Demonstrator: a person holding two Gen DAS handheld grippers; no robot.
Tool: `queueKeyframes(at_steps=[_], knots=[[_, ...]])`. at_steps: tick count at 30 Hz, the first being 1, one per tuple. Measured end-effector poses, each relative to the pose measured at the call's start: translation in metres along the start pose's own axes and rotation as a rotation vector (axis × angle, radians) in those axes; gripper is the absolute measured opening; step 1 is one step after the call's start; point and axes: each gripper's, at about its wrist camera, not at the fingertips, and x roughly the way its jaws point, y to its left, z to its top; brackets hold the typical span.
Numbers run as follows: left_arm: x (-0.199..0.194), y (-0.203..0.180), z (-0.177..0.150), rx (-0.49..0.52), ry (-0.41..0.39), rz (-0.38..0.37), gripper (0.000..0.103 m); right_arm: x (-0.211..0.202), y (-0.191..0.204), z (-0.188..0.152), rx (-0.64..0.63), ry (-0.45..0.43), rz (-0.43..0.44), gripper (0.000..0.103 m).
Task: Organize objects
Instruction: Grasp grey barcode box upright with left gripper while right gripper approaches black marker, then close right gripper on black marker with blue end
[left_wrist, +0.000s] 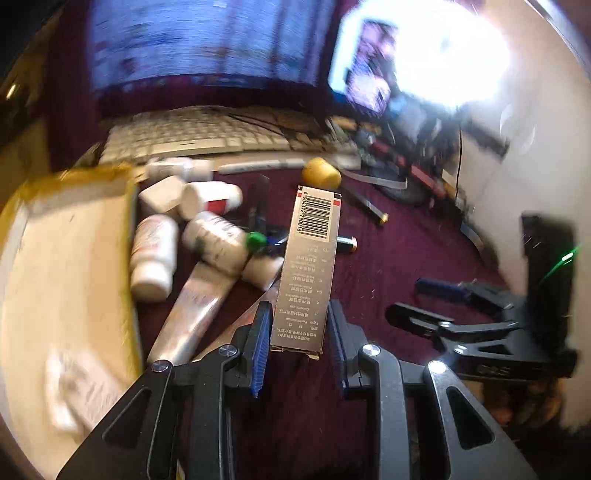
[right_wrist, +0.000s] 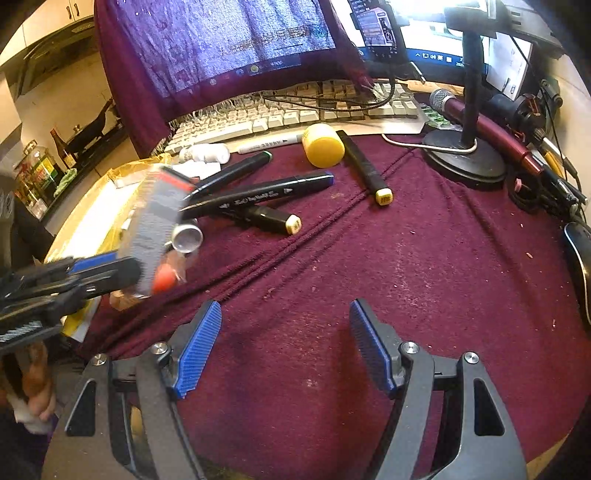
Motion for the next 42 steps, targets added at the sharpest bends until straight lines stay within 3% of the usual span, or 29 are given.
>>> queueKeyframes(at_steps=[5, 13, 16, 23, 33, 38, 42], knots=[[-0.026, 0.017, -0.01, -0.084, -0.064, 0.019, 0.026, 0.006, 0.013, 0.002, -0.017, 0.007, 0.016, 0.072], [-0.032, 0.034, -0.02, -0.141, -0.081, 0.058, 0.026, 0.015, 0.024, 0.022, -0.006, 0.0, 0.067, 0.072], [-0.031, 0.034, -0.022, -0.143, -0.086, 0.055, 0.026, 0.02, 0.026, 0.036, 0.011, -0.005, 0.048, 0.072], [-0.027, 0.029, -0.023, -0.134, -0.08, 0.06, 0.026, 0.039, 0.009, 0.069, 0.217, 0.004, 0.087, 0.072], [-0.023, 0.023, -0.026, -0.121, -0.069, 0.063, 0.026, 0.071, 0.022, 0.075, 0.169, 0.063, -0.025, 0.071], [-0.022, 0.023, -0.025, -0.121, -0.066, 0.066, 0.026, 0.063, 0.015, 0.062, 0.144, 0.049, -0.007, 0.031], [-0.02, 0.023, -0.026, -0.121, -0.062, 0.066, 0.026, 0.046, 0.01, 0.049, 0.112, 0.018, 0.008, 0.018]])
